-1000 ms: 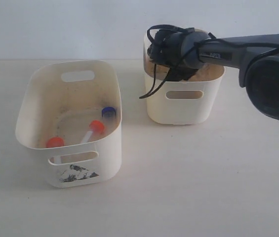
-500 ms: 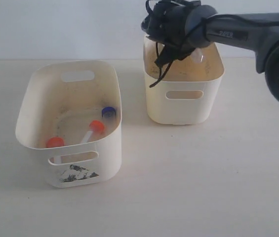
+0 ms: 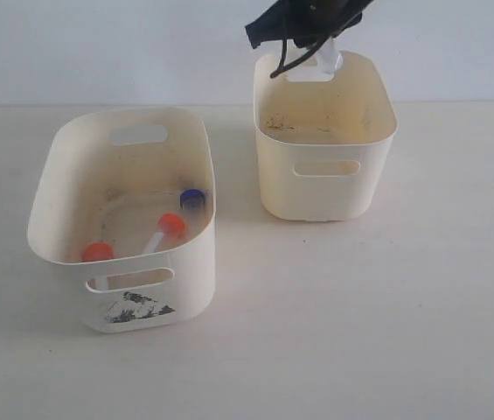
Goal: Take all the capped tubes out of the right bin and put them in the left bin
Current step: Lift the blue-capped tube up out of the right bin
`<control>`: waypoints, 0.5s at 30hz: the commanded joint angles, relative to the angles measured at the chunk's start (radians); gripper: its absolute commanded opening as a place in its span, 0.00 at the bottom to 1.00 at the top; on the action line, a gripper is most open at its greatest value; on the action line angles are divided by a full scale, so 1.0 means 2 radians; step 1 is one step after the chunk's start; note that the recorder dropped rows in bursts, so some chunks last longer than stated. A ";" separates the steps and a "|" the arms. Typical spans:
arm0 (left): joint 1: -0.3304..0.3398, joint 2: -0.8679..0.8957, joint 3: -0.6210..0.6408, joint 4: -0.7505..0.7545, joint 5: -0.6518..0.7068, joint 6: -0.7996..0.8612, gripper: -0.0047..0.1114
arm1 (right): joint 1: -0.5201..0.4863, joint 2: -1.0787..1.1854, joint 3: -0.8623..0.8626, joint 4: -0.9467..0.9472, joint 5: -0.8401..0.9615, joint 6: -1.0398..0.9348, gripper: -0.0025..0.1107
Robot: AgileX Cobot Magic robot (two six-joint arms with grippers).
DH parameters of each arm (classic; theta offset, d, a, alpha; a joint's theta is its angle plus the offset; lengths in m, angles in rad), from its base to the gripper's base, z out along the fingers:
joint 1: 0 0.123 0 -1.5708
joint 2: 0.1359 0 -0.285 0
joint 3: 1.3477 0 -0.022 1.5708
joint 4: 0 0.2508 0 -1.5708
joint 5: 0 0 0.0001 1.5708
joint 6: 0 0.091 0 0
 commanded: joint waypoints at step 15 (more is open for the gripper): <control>0.001 -0.001 -0.002 -0.001 -0.008 -0.006 0.08 | 0.136 -0.081 0.000 0.054 0.055 0.011 0.02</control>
